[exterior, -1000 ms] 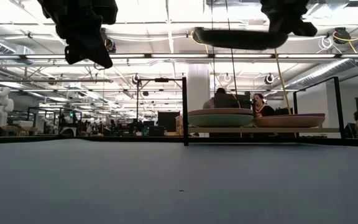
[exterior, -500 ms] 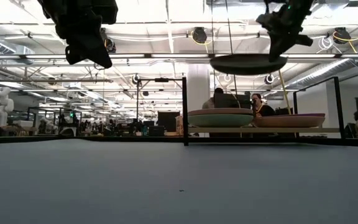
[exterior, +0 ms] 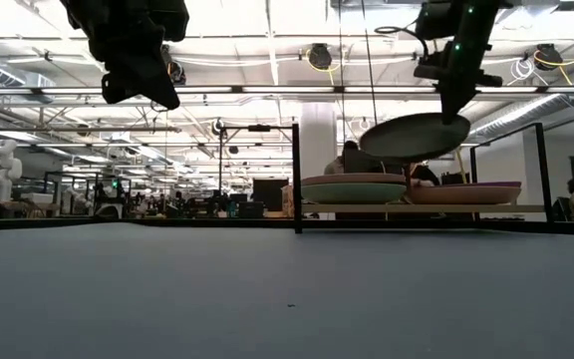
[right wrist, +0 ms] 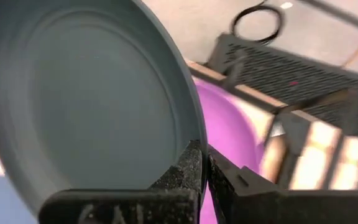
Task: Place and stack plates onto a shelf
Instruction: Stack the black plate on top of the purple plate on the shelf
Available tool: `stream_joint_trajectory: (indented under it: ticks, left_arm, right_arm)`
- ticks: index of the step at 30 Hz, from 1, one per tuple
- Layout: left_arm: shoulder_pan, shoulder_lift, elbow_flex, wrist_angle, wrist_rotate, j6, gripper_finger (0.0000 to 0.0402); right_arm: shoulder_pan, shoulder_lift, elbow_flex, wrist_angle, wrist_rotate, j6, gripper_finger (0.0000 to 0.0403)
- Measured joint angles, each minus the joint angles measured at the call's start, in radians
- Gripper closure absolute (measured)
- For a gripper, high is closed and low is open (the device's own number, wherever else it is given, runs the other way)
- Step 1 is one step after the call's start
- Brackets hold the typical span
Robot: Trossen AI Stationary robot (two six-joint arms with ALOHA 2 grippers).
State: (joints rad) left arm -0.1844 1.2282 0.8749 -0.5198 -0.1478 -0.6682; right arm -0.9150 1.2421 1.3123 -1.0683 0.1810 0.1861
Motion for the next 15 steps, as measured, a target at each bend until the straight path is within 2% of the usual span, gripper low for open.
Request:
stream_joint_trajectory:
  ticks: [6, 15]
  left_arm:
    - [0.000, 0.000, 0.000, 0.000, 0.000, 0.005, 0.0398]
    - [0.019, 0.000, 0.000, -0.002, -0.011, 0.008, 0.0398]
  right_arm:
    - [-0.048, 0.005, 0.061, -0.008, 0.116, -0.062, 0.0403]
    - [-0.058, 0.025, 0.068, -0.064, 0.137, -0.172, 0.0403]
